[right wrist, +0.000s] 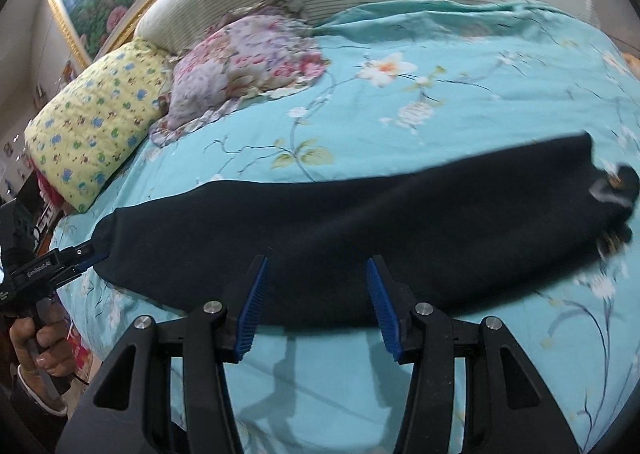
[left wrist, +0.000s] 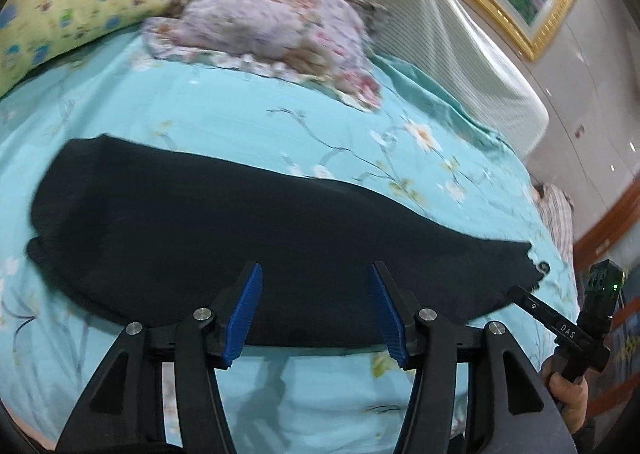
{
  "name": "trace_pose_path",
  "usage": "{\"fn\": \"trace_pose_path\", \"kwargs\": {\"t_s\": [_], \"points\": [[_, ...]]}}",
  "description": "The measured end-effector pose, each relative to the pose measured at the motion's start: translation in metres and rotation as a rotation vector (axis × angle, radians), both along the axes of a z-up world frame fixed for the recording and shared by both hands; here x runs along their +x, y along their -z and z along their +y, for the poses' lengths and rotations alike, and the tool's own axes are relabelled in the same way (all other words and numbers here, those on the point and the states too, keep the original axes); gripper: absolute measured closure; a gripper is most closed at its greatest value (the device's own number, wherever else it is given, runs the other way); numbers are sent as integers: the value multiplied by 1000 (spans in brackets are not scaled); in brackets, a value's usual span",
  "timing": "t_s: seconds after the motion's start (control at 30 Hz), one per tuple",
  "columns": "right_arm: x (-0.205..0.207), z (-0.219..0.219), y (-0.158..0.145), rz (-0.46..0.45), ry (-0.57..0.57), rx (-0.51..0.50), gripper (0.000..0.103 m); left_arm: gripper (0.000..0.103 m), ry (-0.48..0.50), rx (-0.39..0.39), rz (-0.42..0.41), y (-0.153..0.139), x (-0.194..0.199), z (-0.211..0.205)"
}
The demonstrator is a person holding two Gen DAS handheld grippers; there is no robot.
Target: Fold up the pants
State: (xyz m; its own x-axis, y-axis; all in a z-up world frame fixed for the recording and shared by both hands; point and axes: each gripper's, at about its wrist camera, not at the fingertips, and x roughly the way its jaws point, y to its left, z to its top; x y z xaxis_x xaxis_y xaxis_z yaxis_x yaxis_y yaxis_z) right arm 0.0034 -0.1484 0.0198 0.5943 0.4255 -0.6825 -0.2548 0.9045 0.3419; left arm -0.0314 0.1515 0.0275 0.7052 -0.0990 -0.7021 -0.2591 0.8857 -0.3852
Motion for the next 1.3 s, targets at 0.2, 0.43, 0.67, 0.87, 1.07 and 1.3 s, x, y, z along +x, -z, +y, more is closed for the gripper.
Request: {"fn": "trace_pose_path", "kwargs": {"t_s": [0.2,0.43,0.67,0.87,1.07,1.3], "points": [[-12,-40,4,11,92,41,50,42,91,23,3,-3,25,-33],[-16,-88,4,6,227,90,41,37,181,30,18,-5,59,-69],[-15,-124,8,18,324,133,36,32,255,34,32,-9,93,-101],[-7,-151,20,55,395,203,36,30,324,31,55,-8,125,-129],[7,-170,31,79,435,303,35,30,426,78,82,-7,163,-166],[20,-185,37,58,454,393,43,30,546,115,126,4,206,-217]]}}
